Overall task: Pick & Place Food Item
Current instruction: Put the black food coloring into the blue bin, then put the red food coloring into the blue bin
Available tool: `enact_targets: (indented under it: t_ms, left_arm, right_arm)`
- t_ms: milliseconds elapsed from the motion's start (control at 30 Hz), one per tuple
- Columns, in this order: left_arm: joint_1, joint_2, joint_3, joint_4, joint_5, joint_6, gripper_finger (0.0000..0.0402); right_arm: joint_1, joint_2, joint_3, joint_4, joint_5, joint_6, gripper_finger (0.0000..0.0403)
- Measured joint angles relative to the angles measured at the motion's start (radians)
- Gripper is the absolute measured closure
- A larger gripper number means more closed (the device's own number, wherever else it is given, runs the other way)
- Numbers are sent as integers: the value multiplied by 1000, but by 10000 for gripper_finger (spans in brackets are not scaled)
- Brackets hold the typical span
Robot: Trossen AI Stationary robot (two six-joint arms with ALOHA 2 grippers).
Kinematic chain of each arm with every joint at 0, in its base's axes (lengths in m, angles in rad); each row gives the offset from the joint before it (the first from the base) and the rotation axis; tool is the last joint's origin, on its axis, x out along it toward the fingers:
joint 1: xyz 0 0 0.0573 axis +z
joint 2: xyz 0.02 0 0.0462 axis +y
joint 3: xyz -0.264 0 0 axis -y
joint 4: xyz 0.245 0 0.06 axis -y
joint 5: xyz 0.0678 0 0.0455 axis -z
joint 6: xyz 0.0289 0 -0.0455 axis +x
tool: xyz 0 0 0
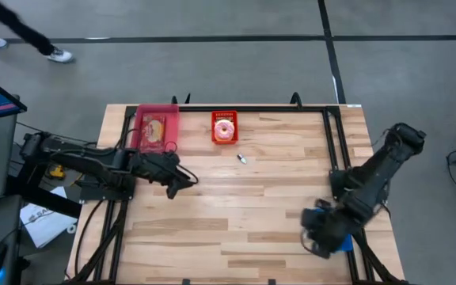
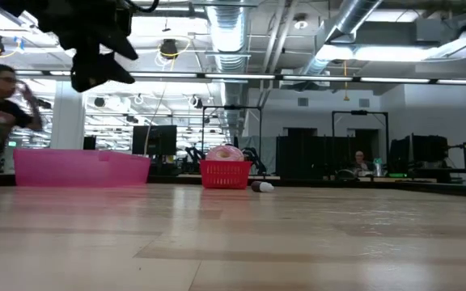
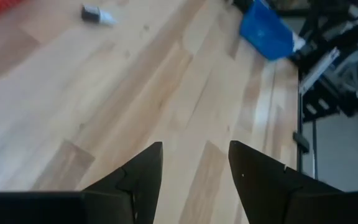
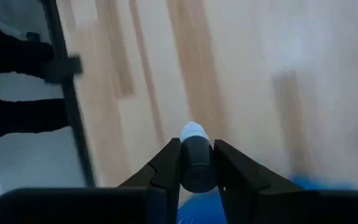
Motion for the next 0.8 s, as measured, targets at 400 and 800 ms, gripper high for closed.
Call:
enact_targets:
  t_ms: [400,800]
  left_arm:
    - [39,67,-1,176,-31,77,220]
    - [67,80,0,200,-7,93,220]
  right_arm:
    - [374,7,0,-274,1,735,325]
    - [399,8,0,-371,48,762,273]
